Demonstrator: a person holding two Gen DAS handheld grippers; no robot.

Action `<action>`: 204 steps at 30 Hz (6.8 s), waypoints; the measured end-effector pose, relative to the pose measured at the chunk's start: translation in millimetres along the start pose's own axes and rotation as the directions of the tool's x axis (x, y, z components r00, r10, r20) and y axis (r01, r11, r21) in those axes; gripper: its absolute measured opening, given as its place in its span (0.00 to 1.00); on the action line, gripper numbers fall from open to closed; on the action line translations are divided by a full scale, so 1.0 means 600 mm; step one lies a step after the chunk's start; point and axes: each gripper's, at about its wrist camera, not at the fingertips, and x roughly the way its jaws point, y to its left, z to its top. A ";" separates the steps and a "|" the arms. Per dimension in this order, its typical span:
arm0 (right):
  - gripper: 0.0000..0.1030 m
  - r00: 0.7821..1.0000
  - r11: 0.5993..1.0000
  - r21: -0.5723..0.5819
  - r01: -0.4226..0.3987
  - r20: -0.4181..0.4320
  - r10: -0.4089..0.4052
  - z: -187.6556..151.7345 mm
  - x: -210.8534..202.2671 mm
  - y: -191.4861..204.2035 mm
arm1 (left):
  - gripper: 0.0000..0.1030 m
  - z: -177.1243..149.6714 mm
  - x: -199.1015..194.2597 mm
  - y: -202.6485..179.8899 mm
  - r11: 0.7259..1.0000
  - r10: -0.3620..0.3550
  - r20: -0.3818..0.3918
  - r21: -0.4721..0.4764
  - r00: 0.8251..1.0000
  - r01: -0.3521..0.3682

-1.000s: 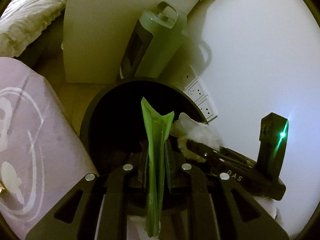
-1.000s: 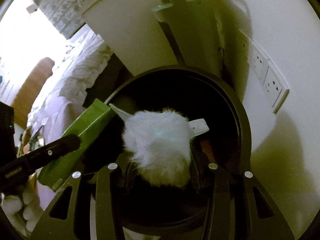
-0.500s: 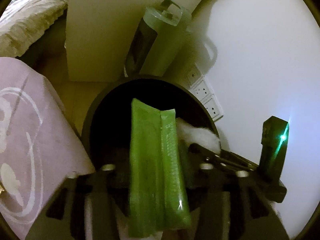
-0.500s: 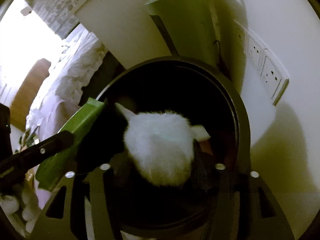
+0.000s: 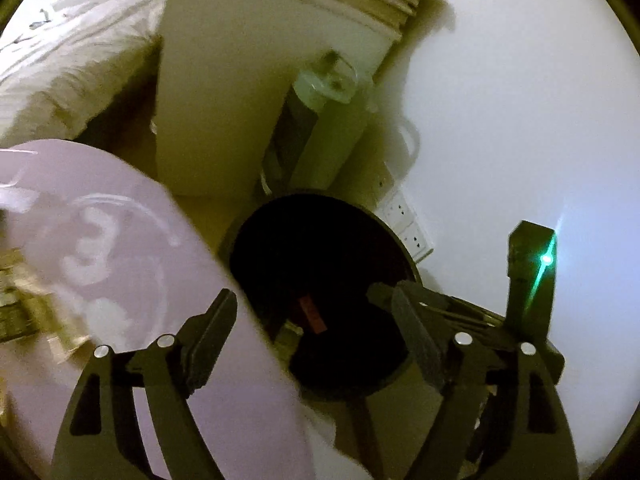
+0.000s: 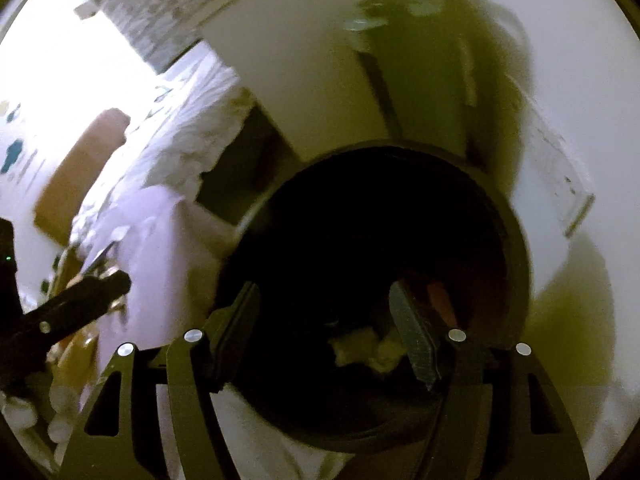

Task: Collect trash
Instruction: 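Grasp the orange bag with the left tool while the right tool grasps the grey tube, then carry the orange bag and grey tube to the bin and release both, then grasp the white snack bag with the left tool while the right tool grasps a clear wrapper, then carry the snack bag and wrapper over the black bin and open both tools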

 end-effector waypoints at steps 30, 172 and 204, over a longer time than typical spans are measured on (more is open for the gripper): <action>0.49 0.951 0.859 -0.456 -0.231 -0.293 0.100 0.063 0.228 0.591 | 0.77 -0.082 -0.372 0.579 0.824 0.415 0.111 -0.466 0.903 -0.322; 0.48 0.974 0.902 -0.376 -0.211 -0.163 0.160 -0.008 0.101 0.383 | 0.82 -0.130 -0.332 0.324 0.880 0.433 0.177 -0.298 0.884 -0.371; 0.12 0.972 0.890 -0.402 -0.217 -0.176 0.158 -0.010 0.135 0.424 | 0.38 -0.154 -0.368 0.372 0.916 0.359 0.194 -0.263 0.913 -0.304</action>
